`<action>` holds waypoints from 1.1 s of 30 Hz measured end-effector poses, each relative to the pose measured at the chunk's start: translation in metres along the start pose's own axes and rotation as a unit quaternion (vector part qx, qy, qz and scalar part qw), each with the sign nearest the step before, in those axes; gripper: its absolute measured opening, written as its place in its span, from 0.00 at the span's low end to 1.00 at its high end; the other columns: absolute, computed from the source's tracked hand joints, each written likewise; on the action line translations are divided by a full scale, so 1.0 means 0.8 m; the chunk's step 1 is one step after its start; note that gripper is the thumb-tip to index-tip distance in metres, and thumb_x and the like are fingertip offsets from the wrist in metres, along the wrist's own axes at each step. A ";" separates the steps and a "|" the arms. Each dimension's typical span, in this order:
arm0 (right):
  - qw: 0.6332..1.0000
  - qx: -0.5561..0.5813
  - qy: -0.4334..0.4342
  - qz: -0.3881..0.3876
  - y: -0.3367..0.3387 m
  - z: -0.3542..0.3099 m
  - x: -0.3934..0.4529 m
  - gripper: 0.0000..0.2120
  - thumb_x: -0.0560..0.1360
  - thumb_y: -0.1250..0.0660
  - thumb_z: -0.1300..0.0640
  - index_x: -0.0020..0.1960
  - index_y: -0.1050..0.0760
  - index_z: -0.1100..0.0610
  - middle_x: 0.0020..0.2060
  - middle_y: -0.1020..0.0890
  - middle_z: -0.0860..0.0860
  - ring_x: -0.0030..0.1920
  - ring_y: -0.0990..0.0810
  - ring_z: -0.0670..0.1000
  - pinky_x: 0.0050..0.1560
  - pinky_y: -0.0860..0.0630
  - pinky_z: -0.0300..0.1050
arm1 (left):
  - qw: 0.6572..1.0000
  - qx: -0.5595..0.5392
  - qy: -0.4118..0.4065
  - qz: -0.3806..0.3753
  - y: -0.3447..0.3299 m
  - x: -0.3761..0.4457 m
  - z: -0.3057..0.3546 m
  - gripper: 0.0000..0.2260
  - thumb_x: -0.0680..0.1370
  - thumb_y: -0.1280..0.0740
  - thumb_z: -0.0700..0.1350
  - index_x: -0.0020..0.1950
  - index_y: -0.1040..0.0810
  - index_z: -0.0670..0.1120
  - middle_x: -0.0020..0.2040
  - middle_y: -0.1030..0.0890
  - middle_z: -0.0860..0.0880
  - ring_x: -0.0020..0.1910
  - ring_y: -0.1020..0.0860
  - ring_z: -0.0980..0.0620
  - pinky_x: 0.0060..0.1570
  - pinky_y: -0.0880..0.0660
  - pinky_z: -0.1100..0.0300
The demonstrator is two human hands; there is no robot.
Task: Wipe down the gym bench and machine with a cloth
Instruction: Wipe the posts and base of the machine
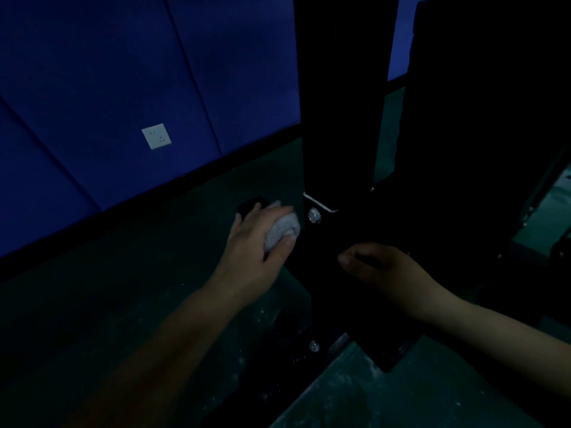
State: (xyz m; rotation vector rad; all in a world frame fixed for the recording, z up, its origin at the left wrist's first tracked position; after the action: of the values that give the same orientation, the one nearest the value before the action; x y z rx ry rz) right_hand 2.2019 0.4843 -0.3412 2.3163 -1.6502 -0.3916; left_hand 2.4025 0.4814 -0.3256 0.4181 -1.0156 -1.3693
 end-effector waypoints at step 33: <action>0.998 0.000 0.033 0.059 0.041 -0.007 0.003 0.08 0.79 0.37 0.63 0.56 0.25 0.57 0.47 0.19 0.55 0.41 0.22 0.45 0.38 0.26 0.32 | 0.958 -0.011 -0.263 -0.116 -0.032 -0.105 0.153 0.20 0.73 0.41 0.42 0.64 0.32 0.53 0.55 0.30 0.52 0.51 0.33 0.50 0.50 0.28 0.56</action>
State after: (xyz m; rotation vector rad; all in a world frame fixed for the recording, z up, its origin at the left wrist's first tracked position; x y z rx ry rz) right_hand 2.1762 0.4719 -0.3242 2.1938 -1.7440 -0.2856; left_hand 2.3005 0.5906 -0.3092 0.1554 -1.4144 -1.7532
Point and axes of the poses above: each hand's wrist, its own x-axis towards the middle knuckle, its own y-axis out of the back of the hand, z = x × y, the point moved 5 cm from there along x, towards the middle knuckle
